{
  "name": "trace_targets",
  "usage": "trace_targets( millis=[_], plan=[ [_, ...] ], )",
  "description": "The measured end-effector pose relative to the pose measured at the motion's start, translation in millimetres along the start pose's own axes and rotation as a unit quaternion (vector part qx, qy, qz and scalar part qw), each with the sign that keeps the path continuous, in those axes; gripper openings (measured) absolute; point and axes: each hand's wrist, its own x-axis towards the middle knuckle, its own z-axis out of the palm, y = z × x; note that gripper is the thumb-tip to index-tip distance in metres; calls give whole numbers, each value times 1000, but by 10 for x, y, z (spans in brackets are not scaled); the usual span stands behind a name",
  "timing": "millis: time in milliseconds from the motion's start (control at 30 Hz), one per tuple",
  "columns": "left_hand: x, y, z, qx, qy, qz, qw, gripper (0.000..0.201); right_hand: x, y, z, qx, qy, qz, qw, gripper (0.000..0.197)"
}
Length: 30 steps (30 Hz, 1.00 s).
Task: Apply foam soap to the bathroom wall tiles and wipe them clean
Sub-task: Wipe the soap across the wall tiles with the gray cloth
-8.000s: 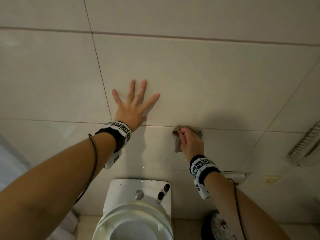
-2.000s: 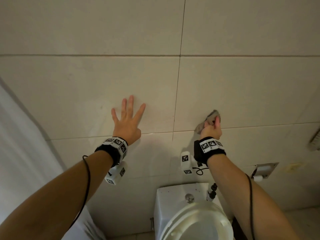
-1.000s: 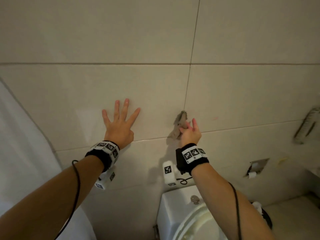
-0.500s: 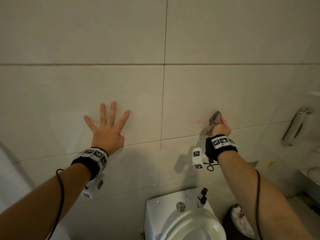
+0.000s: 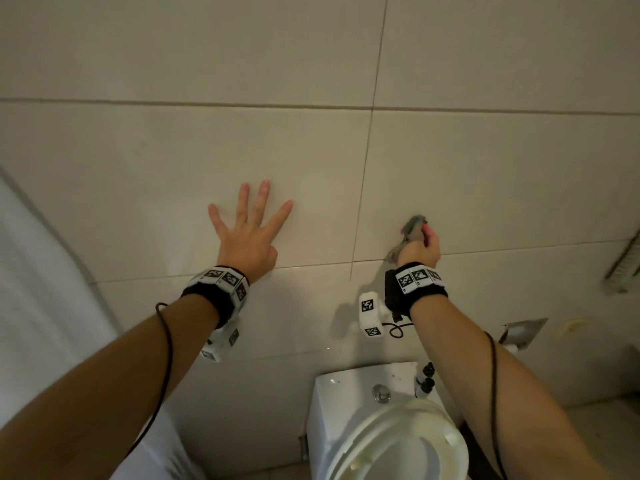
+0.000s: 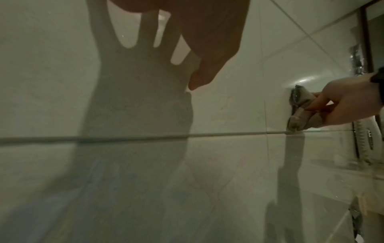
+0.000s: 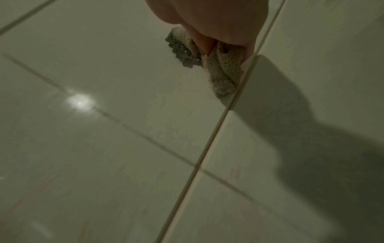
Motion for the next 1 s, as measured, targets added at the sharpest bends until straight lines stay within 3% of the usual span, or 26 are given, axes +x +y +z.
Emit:
trace_targets(
  millis=[333,533,700,833,933,1000],
  plan=[
    [-245,-555,-122,-27,-60,-42,997,110,-1111,251,676,-47,-48,-60,996,57],
    [-338,-746,-108,-39,-79,-38,995,112,-1275,186,752,-77,-10,-46,996,54],
    [-331,-730,-101,-42,-82,-41,995,112,-1769,344,897,-116,-105,-41,987,45],
    [-341,-724,-100,-33,-90,-37,995,111,-2054,517,891,-67,-181,19,981,42],
    [-341,-733,-83,-41,-90,-36,994,112,-1899,489,691,16,-167,110,980,41],
    [-350,-723,-66,-43,-86,-37,995,111,-1634,544,507,18,-146,114,983,40]
  ],
)
